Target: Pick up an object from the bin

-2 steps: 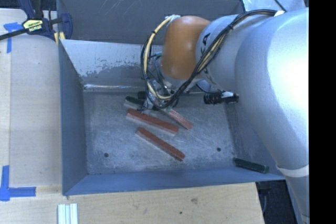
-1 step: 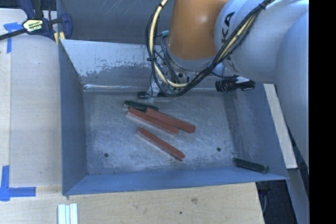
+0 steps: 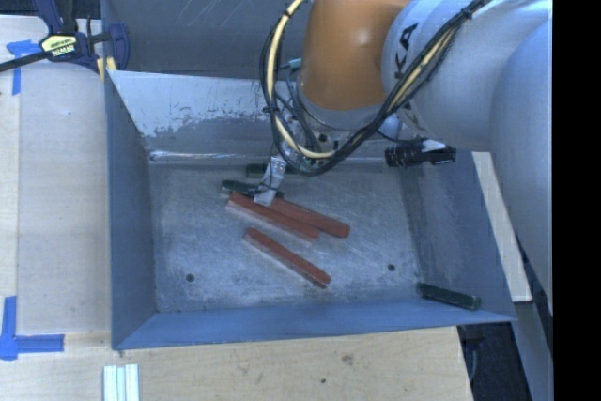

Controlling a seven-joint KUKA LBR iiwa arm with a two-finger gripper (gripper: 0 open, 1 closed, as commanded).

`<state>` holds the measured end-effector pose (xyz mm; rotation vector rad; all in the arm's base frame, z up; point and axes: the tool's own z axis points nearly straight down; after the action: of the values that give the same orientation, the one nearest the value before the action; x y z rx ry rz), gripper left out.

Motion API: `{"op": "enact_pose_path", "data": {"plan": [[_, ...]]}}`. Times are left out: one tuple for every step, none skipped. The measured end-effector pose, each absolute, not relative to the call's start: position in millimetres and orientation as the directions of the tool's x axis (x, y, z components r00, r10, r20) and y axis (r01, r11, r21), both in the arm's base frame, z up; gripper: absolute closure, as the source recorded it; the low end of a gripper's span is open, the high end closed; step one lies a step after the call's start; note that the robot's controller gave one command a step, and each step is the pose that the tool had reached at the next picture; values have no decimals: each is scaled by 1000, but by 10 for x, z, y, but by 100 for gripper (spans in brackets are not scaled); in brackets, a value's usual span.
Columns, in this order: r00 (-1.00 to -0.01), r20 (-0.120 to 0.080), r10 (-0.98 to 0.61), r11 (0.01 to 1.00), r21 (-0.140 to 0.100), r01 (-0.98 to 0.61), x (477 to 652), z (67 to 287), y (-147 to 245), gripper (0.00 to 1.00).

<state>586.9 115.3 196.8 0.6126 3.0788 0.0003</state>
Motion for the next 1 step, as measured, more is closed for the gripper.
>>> {"op": "enact_pose_path", "data": {"plan": [[-991, -2, 133, 991, 1, 133, 5765, 696, 1145, 0]]}}
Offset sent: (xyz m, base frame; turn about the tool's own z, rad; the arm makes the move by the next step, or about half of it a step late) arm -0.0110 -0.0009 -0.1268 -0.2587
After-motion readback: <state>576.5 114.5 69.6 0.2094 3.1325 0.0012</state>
